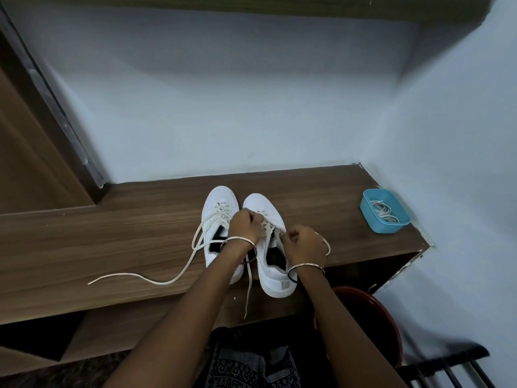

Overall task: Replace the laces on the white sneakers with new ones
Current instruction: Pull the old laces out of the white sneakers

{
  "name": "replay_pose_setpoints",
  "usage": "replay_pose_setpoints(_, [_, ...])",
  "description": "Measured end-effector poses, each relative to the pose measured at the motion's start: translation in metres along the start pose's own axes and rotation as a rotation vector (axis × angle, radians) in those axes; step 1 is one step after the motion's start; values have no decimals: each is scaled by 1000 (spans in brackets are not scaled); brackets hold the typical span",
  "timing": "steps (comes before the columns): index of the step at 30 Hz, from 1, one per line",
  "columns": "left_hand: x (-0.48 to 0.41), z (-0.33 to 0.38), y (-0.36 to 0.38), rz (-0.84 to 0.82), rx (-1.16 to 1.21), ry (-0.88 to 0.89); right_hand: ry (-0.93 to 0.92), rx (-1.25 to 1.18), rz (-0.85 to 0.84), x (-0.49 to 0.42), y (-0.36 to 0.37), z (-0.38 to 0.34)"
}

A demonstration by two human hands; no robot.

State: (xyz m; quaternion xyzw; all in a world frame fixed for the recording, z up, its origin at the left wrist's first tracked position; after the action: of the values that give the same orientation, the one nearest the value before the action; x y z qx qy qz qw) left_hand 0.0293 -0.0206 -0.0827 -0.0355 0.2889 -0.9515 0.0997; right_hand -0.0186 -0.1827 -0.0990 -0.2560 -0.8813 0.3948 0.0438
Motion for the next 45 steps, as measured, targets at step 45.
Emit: replay_pose_setpoints(45, [0, 4, -35, 54, -3, -35, 5, -15, -36, 0, -2, 2])
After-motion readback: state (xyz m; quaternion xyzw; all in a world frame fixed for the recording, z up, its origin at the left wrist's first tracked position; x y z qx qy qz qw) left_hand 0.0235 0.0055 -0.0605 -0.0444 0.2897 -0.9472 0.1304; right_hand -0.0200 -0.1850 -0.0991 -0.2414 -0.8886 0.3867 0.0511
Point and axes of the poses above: each hand's wrist, its own x-axis away from the middle knuckle, its own y-axis out of the palm, z = x × y, the point moved 6 cm from there along -x, towards the middle knuckle, and after that the axes turned 8 degrees about z, right-handed, at the moved point
